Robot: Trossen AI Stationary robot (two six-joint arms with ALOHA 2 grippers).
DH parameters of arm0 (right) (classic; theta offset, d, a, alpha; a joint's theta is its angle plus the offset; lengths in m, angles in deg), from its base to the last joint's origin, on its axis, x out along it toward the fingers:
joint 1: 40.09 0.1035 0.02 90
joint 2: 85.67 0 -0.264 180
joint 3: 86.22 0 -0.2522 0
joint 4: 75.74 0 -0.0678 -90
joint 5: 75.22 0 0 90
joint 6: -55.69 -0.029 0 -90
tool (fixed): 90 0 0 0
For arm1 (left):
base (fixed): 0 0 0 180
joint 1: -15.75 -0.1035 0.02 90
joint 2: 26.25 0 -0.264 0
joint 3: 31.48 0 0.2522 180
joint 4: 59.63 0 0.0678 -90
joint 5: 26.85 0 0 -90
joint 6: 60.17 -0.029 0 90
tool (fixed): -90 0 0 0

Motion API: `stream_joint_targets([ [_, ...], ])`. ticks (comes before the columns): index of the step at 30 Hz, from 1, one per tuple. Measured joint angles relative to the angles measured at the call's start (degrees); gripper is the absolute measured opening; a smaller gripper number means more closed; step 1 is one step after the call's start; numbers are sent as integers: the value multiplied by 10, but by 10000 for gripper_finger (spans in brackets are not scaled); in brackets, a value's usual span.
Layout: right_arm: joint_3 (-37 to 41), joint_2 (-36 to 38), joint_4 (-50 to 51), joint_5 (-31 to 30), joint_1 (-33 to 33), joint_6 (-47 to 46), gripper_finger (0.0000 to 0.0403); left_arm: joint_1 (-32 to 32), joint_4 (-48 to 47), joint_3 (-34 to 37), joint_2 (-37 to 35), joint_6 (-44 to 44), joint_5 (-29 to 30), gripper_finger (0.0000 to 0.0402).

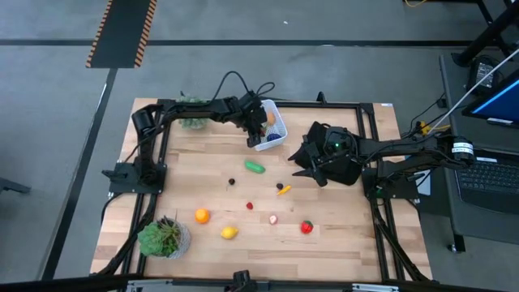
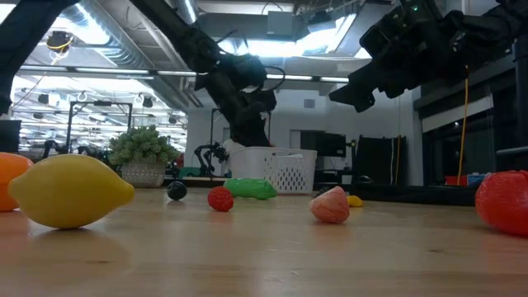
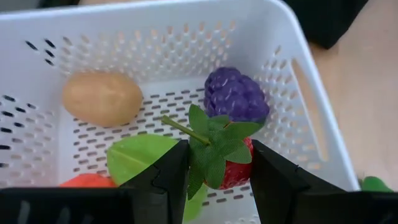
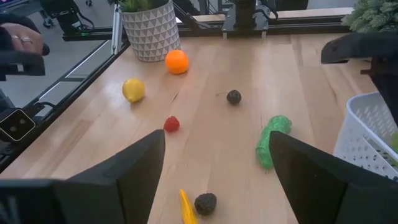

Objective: Pick and placing Produce into tupperware
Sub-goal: Put the top strawberry into the basket, then put the corn into the basket

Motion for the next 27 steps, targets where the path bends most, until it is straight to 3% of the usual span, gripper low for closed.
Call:
stream_joint_targets([
  [14,0,0,1,0,0,0,289,0,-38,-9,16,-15,21,135],
  [27,0,0,1,0,0,0,289,2,-34,-9,16,-15,21,182],
])
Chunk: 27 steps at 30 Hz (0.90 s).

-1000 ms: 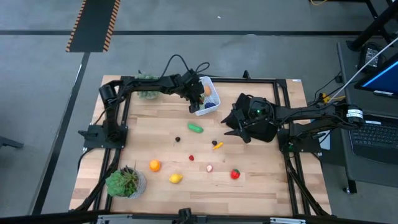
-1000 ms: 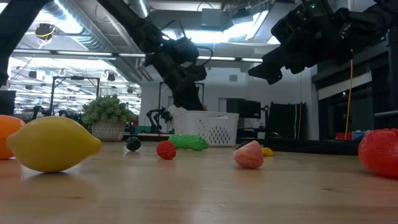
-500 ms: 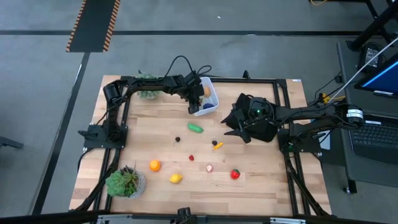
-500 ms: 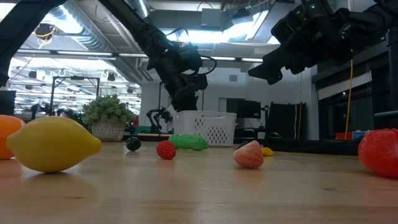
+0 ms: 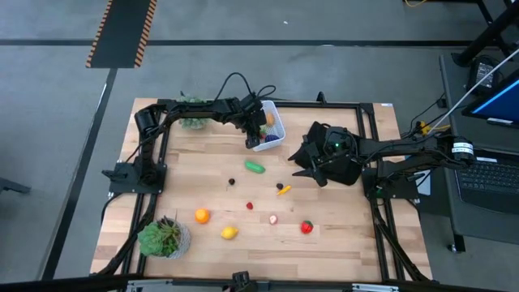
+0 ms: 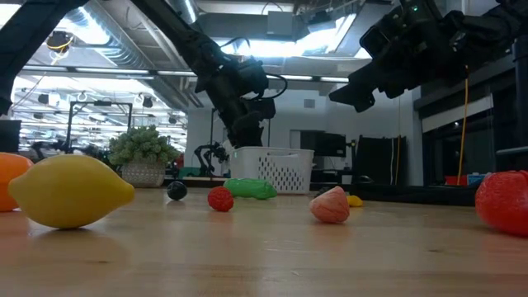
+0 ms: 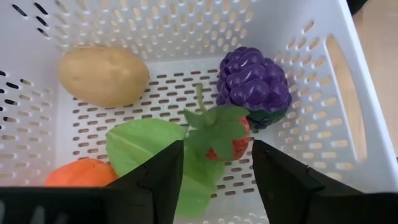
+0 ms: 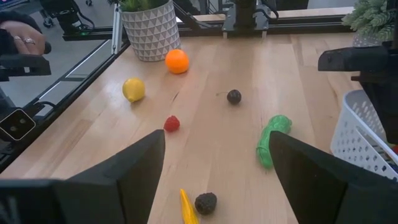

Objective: Pick and placing Produce into tupperware
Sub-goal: Put the corn into the basket

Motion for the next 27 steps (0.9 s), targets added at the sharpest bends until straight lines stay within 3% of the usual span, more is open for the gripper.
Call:
stream_joint_targets([
  [7,0,0,0,0,0,0,289,0,1,0,-17,1,0,168],
  [20,0,0,-2,1,1,0,289,32,3,7,-161,1,-33,143],
  [23,0,3,-3,7,1,0,289,46,47,52,-200,6,-35,139],
  [27,0,4,-2,21,16,1,289,73,161,175,-267,38,-38,134],
])
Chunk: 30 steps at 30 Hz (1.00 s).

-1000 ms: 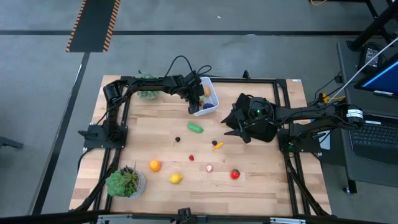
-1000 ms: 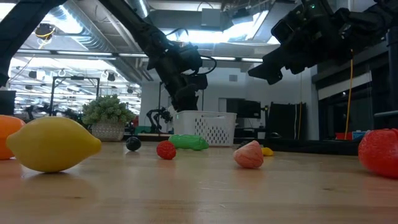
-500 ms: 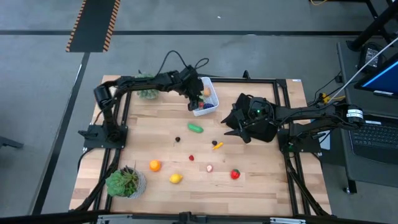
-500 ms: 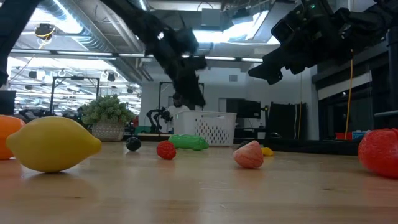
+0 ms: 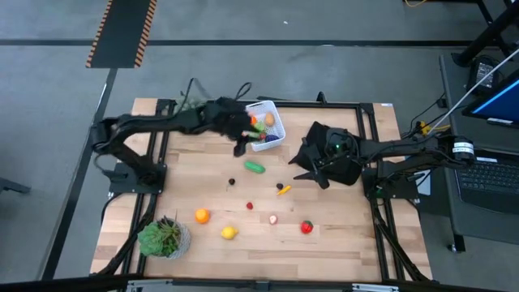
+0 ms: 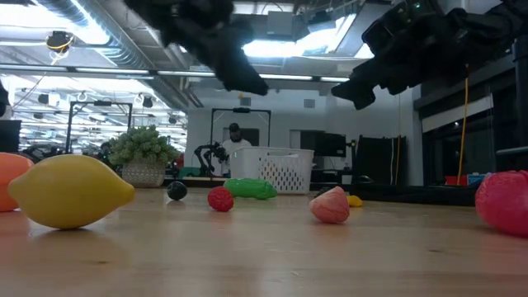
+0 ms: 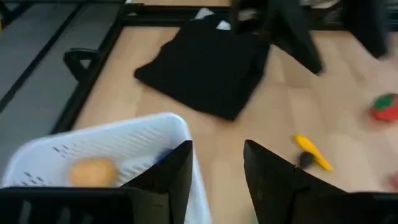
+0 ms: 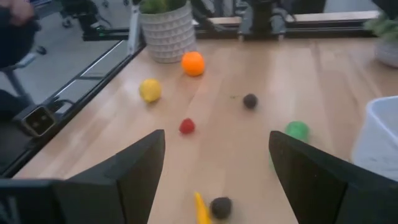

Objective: Pick and placing Produce into tupperware
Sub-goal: Put the corn into the basket

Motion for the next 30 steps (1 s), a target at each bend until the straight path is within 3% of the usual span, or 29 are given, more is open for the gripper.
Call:
stream_joint_targets([
  [5,18,4,-32,-9,26,-9,289,45,142,156,-108,42,0,127],
  [11,71,34,-57,-170,75,-52,289,106,229,272,-223,57,15,120],
  [19,84,56,-61,-180,138,-91,289,199,271,359,-309,70,77,112],
  [30,-29,21,179,-218,184,-90,289,257,289,395,-311,88,84,99],
])
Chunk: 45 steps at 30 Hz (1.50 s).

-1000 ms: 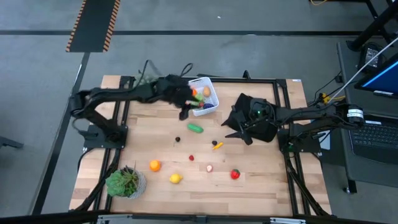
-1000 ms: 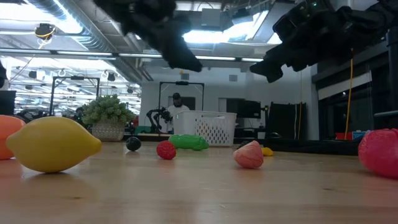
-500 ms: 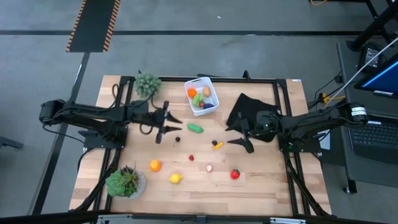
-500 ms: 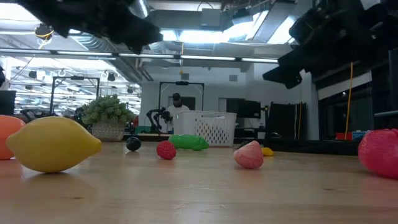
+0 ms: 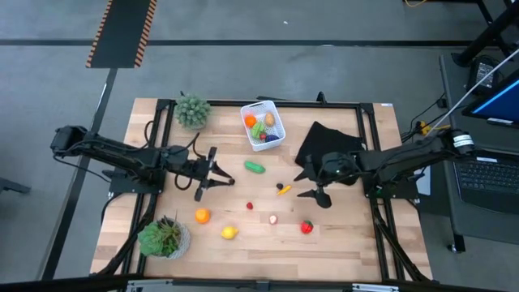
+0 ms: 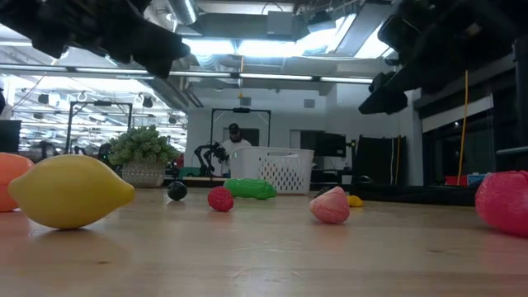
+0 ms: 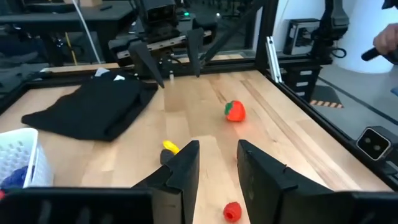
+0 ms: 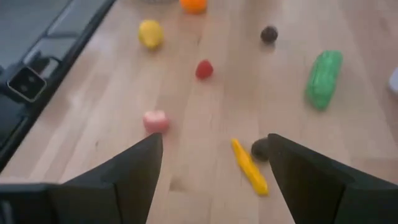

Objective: Pick and placing Produce into tupperware
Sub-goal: Put the corn into the basket

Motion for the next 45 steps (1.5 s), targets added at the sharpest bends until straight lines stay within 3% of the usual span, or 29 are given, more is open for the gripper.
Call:
stream_joint_targets([
  [8,-135,-92,203,2,0,6,289,3,-3,0,0,0,0,88],
  [16,-221,-158,256,2,0,35,289,3,-13,0,0,0,0,76],
  [28,-224,-160,256,2,0,31,289,3,-17,0,0,0,0,57],
  [35,-223,-164,276,-59,0,16,289,3,-17,0,0,1,-1,44],
  [45,-223,-258,275,-58,1,49,289,3,-17,0,0,2,-1,26],
])
